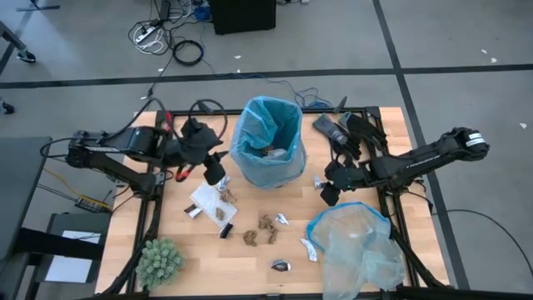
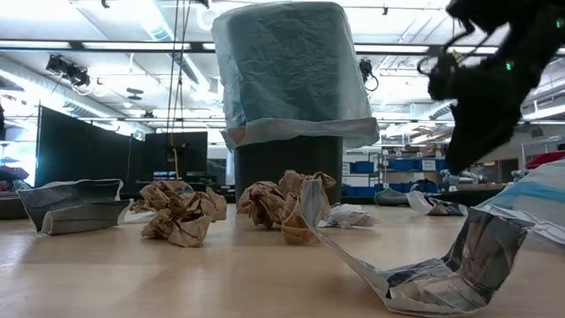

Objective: Place trash/remove bag and relplace
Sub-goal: Put the white paper into the trash bin

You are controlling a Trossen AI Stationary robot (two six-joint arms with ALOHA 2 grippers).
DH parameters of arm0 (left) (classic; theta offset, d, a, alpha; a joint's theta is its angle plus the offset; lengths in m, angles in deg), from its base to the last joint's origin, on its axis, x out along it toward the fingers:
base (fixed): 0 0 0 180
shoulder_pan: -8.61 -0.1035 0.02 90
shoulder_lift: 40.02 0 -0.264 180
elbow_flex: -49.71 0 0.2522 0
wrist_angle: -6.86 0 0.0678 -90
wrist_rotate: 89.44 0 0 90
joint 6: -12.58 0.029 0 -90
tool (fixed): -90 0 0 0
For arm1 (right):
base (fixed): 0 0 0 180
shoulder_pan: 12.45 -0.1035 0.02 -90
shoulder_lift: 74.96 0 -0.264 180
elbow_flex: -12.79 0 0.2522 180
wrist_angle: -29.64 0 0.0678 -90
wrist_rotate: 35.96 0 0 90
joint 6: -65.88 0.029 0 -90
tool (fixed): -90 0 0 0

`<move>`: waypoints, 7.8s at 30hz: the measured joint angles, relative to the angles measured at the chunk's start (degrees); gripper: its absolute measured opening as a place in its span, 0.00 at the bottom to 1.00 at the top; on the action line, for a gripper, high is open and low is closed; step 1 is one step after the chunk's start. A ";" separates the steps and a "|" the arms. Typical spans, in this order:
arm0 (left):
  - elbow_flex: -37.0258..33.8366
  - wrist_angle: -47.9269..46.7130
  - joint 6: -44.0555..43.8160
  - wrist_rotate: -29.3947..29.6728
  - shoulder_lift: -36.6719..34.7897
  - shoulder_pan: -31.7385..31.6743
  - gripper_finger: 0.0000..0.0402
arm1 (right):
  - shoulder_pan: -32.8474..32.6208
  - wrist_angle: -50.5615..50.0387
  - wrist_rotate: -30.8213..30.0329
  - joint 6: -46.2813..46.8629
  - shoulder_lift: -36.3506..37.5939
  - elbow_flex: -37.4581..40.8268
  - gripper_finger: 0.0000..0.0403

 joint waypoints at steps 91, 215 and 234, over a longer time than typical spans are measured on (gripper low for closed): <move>-40.74 17.11 -33.34 -24.37 -0.42 5.69 0.34 | 10.56 11.22 -18.79 -48.21 -1.80 -31.06 0.00; 2.43 40.18 19.12 -1.90 5.38 -8.23 0.04 | -7.74 25.01 -31.48 -41.15 4.68 -31.02 0.43; 2.39 40.58 11.39 -14.73 18.32 -15.26 0.38 | -21.96 23.13 -48.91 -47.08 4.45 -31.02 0.37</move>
